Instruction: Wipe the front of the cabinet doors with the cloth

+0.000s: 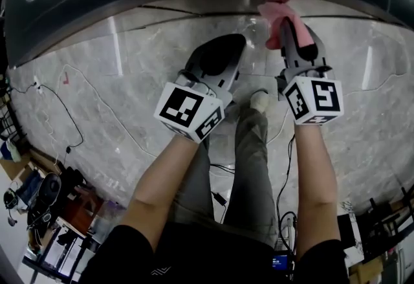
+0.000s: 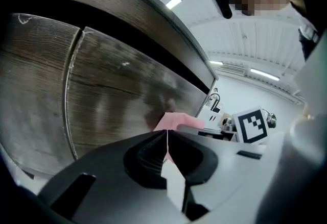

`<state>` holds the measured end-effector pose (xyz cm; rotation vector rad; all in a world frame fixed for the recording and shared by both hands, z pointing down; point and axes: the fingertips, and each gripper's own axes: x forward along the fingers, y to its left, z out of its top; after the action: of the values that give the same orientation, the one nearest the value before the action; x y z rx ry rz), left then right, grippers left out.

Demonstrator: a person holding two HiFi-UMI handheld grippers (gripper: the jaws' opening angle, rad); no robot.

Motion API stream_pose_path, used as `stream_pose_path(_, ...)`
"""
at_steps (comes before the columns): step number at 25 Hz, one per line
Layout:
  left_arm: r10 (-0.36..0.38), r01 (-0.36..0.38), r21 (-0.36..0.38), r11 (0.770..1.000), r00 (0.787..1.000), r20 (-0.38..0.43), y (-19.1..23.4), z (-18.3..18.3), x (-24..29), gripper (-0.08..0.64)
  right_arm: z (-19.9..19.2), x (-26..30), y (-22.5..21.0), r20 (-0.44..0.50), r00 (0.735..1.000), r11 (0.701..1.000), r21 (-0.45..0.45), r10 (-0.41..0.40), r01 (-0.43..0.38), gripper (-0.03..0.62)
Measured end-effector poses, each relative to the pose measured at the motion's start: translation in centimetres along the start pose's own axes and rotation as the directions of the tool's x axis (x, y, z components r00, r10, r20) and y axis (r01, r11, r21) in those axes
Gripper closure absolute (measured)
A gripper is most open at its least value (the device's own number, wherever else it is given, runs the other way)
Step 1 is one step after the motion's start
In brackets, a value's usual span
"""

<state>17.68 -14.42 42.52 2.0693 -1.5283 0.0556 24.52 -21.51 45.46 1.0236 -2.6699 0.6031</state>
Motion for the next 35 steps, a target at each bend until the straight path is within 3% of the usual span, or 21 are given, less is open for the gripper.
stream_pose_path(15, -0.058, 0.058, 0.006, 0.998, 0.998, -0.034, -6.4, -1.3, 5.5, 0.546, 0.3, -4.8, -10.2, 0.014, 0.991, 0.989, 0.055, -0.135, 0.134, 0.548)
stream_pose_path(20, -0.064, 0.064, -0.003, 0.998, 0.997, -0.033, -7.4, -1.8, 6.4, 0.546, 0.2, -5.8, -11.3, 0.02, 0.991, 0.989, 0.062, -0.134, 0.132, 0.548)
stream_pose_path(27, -0.042, 0.042, -0.017, 0.999, 0.999, -0.031, -6.6, -2.4, 5.8, 0.546, -1.6, -5.6, -8.3, -0.014, 0.998, 0.997, 0.052, -0.054, 0.054, 0.548)
stream_pose_path(35, 0.027, -0.028, -0.013, 1.0, 0.999, -0.016, -0.8, -1.9, 1.5, 0.546, -3.8, -1.9, -0.4, -0.054, 0.997, 0.998, 0.046, 0.054, -0.052, 0.548)
